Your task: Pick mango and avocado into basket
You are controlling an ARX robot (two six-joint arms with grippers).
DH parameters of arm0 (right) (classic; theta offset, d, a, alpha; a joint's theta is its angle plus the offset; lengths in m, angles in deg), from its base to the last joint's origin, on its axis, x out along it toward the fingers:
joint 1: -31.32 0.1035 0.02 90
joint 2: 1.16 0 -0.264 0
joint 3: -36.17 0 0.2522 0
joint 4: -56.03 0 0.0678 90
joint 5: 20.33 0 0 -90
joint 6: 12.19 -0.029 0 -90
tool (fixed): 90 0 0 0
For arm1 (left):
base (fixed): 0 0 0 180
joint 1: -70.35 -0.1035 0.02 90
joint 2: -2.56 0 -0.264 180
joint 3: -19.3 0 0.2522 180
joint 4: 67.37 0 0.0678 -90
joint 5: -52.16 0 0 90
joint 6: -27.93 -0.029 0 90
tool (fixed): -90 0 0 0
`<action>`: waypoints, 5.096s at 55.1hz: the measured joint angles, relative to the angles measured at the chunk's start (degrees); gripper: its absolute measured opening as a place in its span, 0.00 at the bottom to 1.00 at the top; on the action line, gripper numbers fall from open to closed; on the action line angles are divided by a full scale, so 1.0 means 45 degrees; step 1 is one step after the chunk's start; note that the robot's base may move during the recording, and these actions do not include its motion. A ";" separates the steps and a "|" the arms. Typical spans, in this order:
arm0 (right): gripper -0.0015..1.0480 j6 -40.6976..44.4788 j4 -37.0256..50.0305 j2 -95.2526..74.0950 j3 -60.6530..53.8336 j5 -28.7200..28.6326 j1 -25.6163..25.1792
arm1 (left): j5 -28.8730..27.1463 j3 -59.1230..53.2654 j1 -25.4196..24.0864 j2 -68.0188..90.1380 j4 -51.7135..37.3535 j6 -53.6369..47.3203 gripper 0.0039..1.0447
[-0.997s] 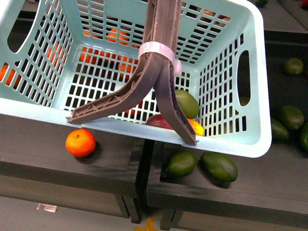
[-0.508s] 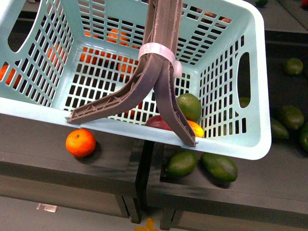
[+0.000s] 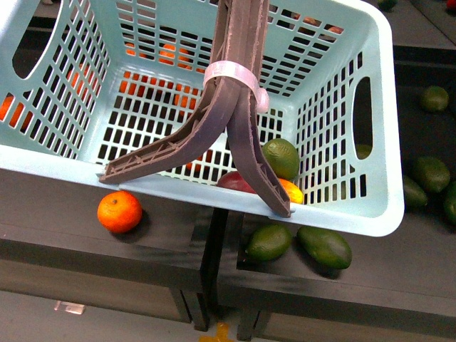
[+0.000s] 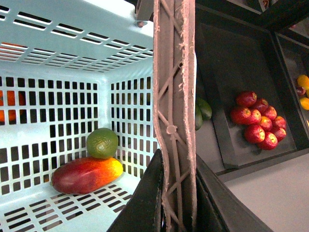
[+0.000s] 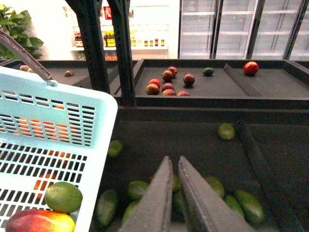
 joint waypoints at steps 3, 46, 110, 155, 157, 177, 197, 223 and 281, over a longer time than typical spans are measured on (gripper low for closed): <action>0.01 0.0058 0.0039 0.0223 -0.0257 0.0000 0.0000 | 0.0000 0.0000 0.0000 0.0000 0.0000 0.0005 0.11; 0.02 0.0063 -0.3653 0.4012 -0.0257 -0.0010 0.0000 | 0.0000 0.0000 0.0000 0.0000 0.0000 0.0000 0.11; 0.90 0.0083 -0.6037 0.6285 -0.0248 -0.0044 0.0005 | 0.0005 -0.0005 0.0000 0.0000 0.0000 0.0005 0.11; 0.93 0.0083 -0.6067 0.6295 -0.0248 -0.0039 -0.0019 | -0.0126 -0.0005 -0.0044 0.0000 0.0000 -0.0068 0.11; 0.93 0.0087 -0.6052 0.6295 -0.0238 -0.0049 -0.0019 | -0.0010 -0.0005 -0.0034 0.0000 0.0000 -0.0039 0.11; 0.93 0.0092 -0.6081 0.6295 -0.0243 -0.0044 -0.0019 | -0.0049 -0.0010 0.0010 0.0000 0.0000 -0.0015 0.11; 0.93 0.0102 -0.6076 0.6295 -0.0253 -0.0126 -0.0039 | 0.0044 -0.0019 -0.0005 -0.0024 -0.0005 -0.0024 0.11; 0.93 0.0102 -0.6071 0.6295 -0.0253 -0.0049 -0.0044 | 0.0126 -0.0019 0.0000 -0.0034 0.0000 -0.0010 0.11; 0.93 0.0102 -0.6071 0.6295 -0.0253 -0.0044 -0.0039 | -0.1404 0.2885 -0.1103 0.4260 -0.4736 -0.2268 0.11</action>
